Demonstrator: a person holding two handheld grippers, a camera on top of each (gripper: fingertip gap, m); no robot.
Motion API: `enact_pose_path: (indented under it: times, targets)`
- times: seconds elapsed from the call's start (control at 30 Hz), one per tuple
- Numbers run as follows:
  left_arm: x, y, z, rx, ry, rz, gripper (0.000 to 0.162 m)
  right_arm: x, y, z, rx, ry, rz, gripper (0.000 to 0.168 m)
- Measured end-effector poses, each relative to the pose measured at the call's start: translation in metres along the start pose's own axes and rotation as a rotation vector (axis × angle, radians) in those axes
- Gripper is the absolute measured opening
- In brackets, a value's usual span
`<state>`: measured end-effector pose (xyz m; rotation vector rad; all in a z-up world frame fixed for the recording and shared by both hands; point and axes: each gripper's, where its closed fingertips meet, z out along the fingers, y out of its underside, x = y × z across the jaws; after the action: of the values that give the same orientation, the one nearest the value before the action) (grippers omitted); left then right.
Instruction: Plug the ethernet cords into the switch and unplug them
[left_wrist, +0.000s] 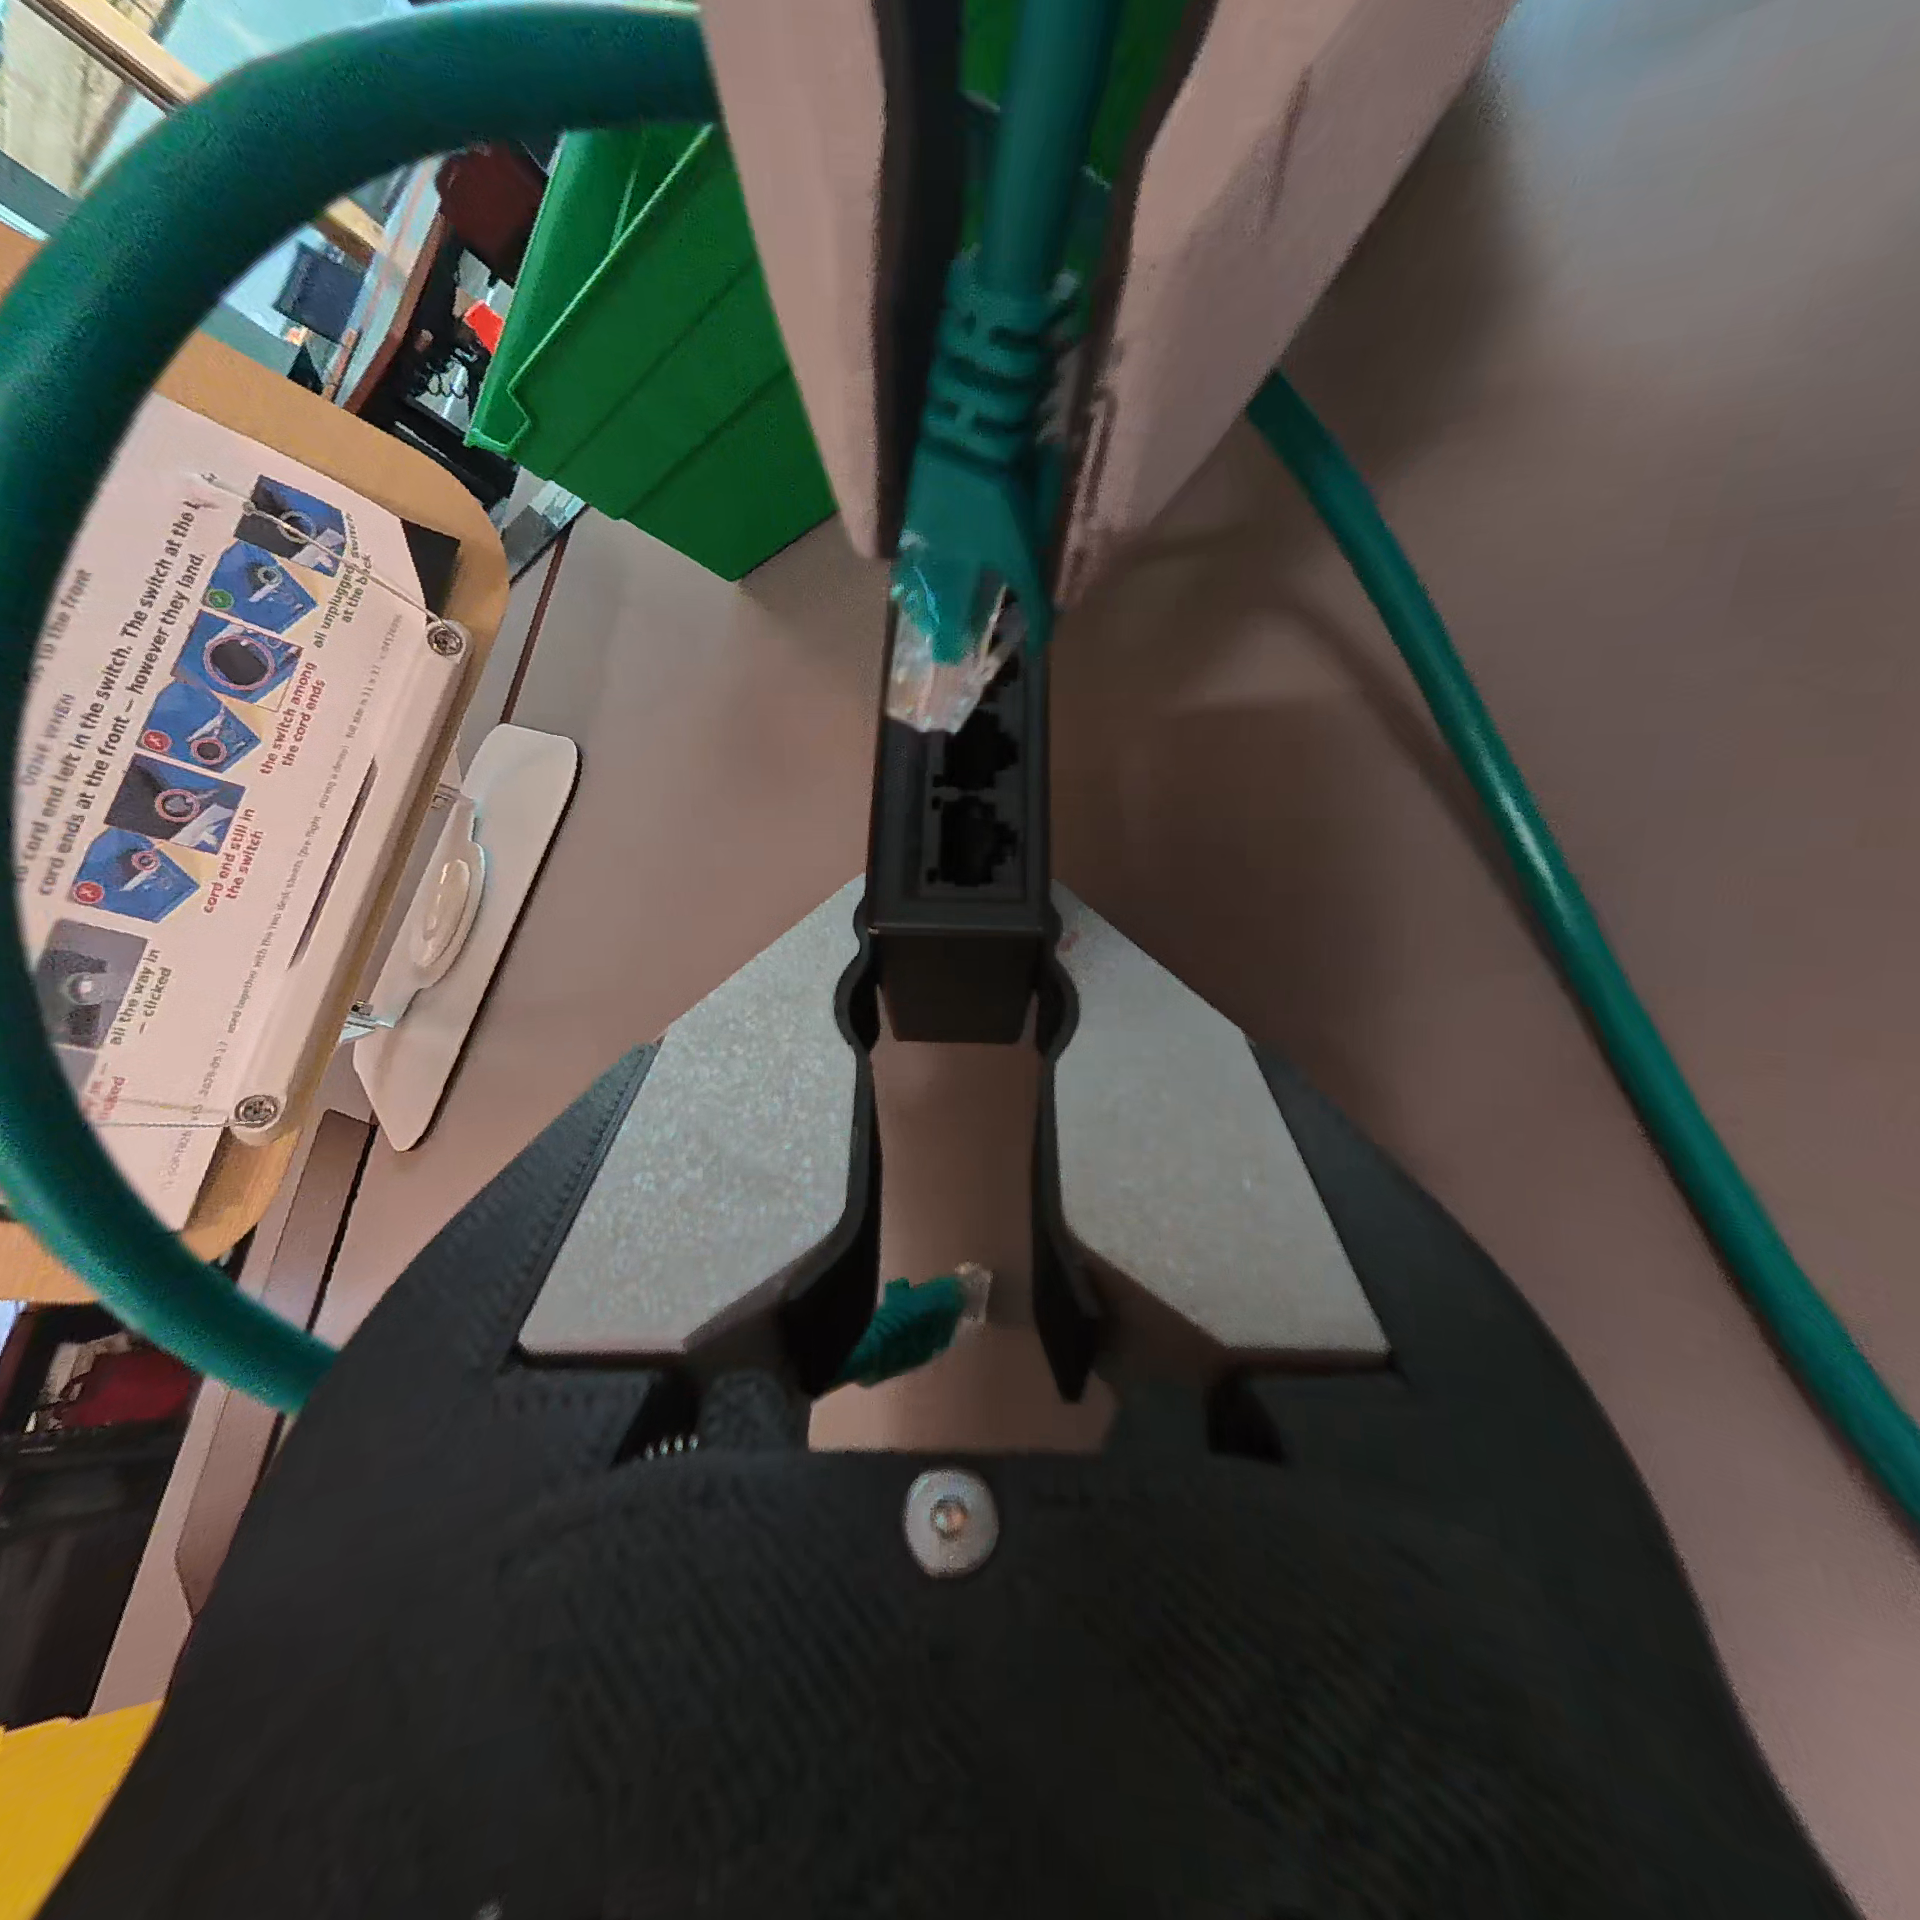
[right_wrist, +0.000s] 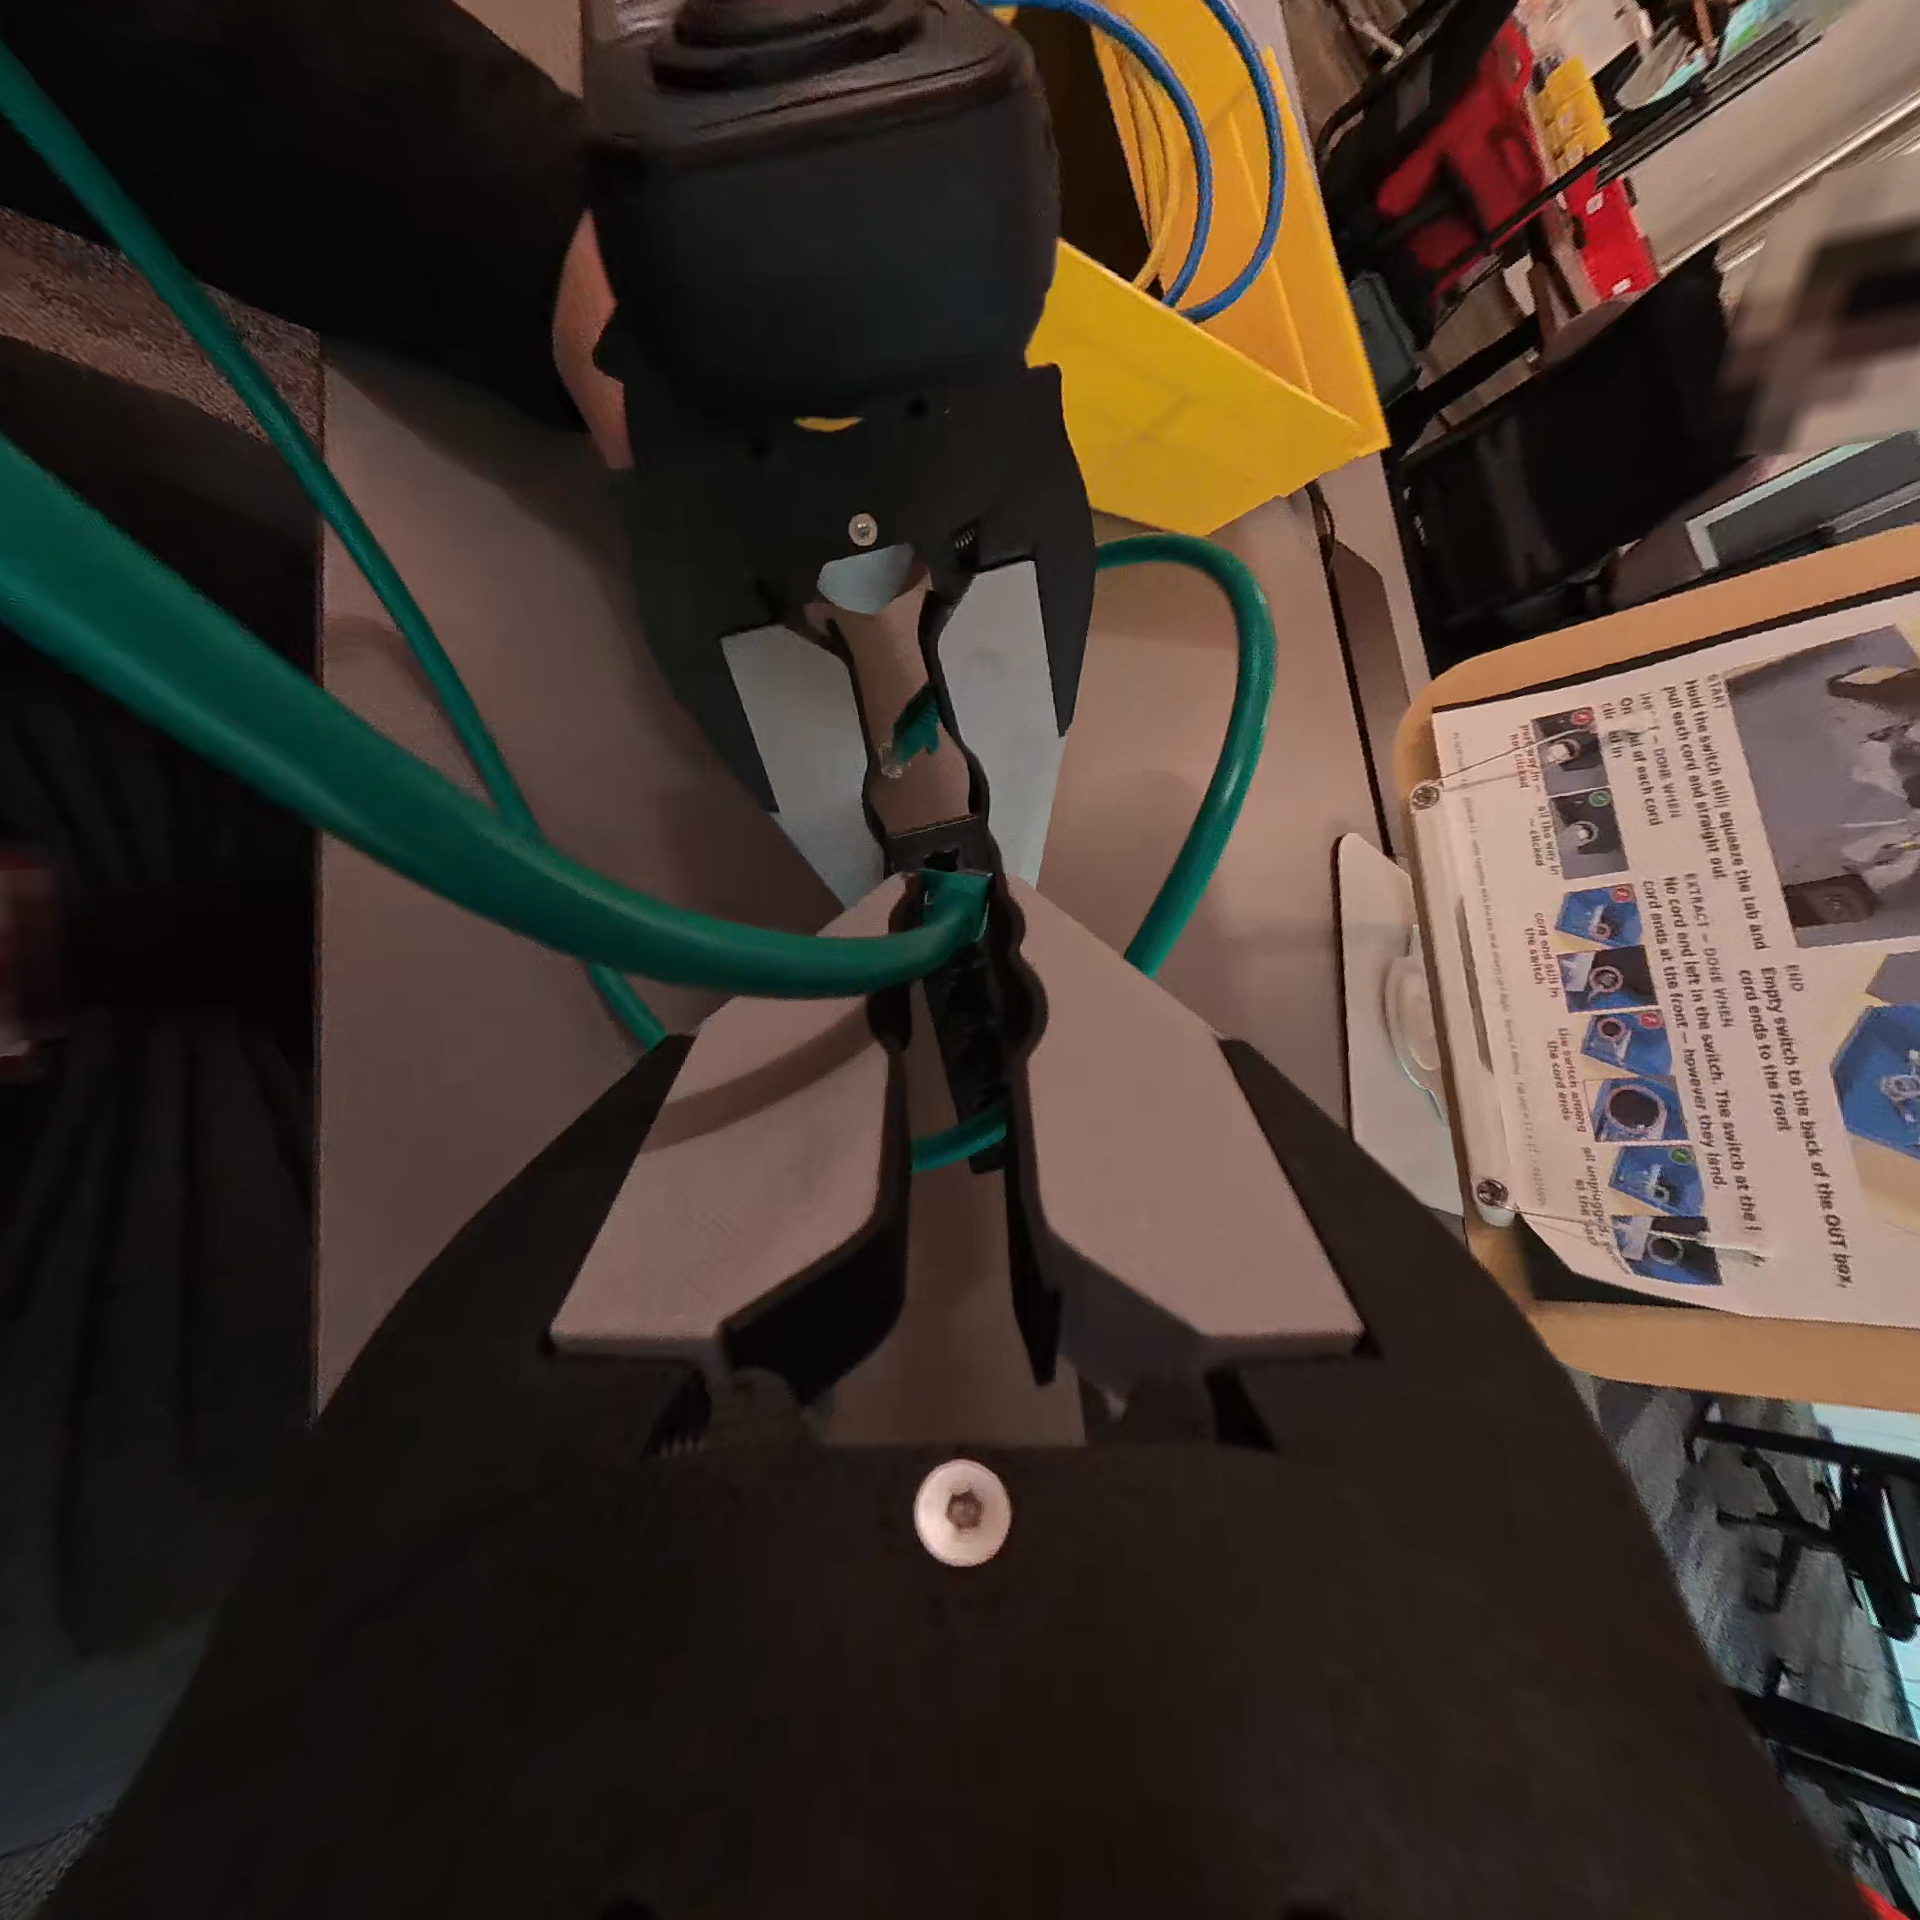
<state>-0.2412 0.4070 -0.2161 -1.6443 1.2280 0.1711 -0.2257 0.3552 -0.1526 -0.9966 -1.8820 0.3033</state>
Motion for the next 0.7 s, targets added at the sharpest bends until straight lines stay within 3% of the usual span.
enact_pose_path:
  times: [0.2, 0.33, 0.47, 0.7]
  targets:
    - [0.003, -0.009, 0.000, 0.020, -0.030, 0.046, 0.024, -0.009, 0.011, -0.005, -0.010, 0.063, -0.070, 0.009]
    - [0.003, -0.015, -0.001, 0.035, -0.056, 0.064, 0.024, -0.018, -0.003, -0.006, 0.050, 0.072, -0.116, 0.009]
    - [0.008, -0.014, 0.000, 0.027, -0.038, 0.079, 0.025, -0.022, 0.001, 0.003, 0.008, 0.084, -0.167, 0.009]
    - [0.011, -0.015, -0.003, 0.044, -0.004, 0.070, 0.025, -0.019, 0.011, -0.003, -0.021, 0.070, -0.133, 0.009]
